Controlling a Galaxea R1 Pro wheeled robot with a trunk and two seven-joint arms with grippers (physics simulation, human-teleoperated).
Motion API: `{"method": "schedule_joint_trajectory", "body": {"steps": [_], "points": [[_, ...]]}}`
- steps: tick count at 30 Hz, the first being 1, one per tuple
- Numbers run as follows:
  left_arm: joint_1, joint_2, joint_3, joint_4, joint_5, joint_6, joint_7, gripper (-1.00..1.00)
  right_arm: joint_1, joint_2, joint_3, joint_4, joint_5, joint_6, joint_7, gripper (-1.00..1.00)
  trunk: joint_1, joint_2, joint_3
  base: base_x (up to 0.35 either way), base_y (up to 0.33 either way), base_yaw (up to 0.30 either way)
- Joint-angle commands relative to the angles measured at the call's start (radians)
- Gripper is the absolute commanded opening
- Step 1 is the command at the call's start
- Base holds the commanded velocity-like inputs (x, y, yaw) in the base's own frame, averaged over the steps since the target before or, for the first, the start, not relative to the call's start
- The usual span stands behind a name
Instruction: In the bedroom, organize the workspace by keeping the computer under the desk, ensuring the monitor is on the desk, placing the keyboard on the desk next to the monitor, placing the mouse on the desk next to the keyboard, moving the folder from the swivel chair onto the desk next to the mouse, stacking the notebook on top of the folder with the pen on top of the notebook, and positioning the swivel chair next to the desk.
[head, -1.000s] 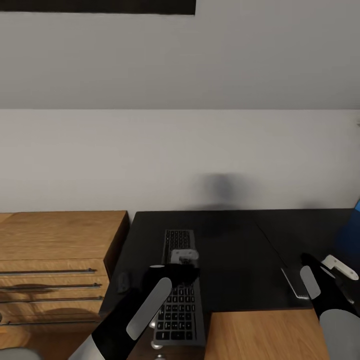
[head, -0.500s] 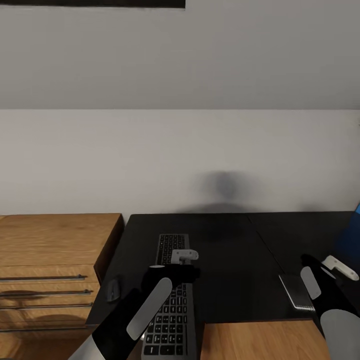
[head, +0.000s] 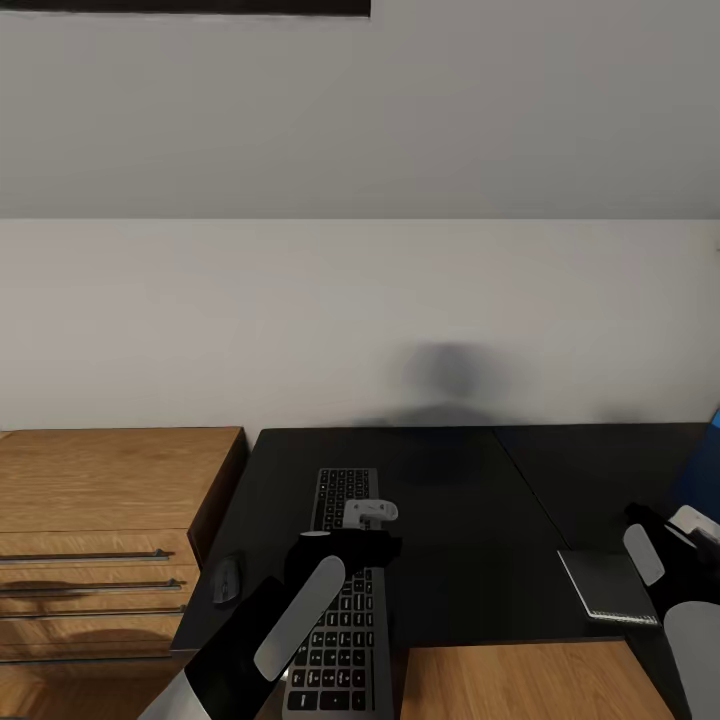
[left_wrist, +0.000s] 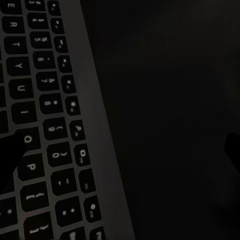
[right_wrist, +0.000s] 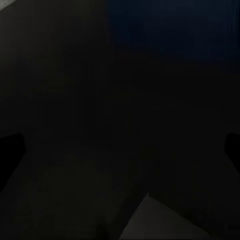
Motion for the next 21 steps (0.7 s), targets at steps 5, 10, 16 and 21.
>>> {"method": "schedule_joint_trajectory", "body": {"steps": [5,10,16,21], "points": [[-0.001,0.000,-0.002,0.002,0.010,0.000,0.012,1.00,-0.160,-0.072,0.001,0.190,0.040,-0.017,-0.005,1.00,0.000,-0.001,-0.001,0.000,0.000,0.000],[-0.001,0.002,-0.002,0.002,0.008,-0.001,0.012,1.00,-0.209,-0.092,-0.005,0.281,0.053,-0.078,-0.005,1.00,0.000,-0.001,-0.001,0.000,0.000,0.000],[-0.001,0.003,-0.002,0.000,0.008,-0.001,0.013,1.00,-0.212,-0.090,-0.011,0.343,-0.086,-0.077,-0.007,1.00,0.000,-0.001,-0.001,0.000,0.000,0.000],[-0.001,0.003,-0.002,0.001,0.008,-0.001,0.014,1.00,-0.213,-0.090,-0.010,0.362,-0.119,-0.075,-0.008,1.00,0.000,-0.001,-0.001,0.000,0.000,0.000]]}}
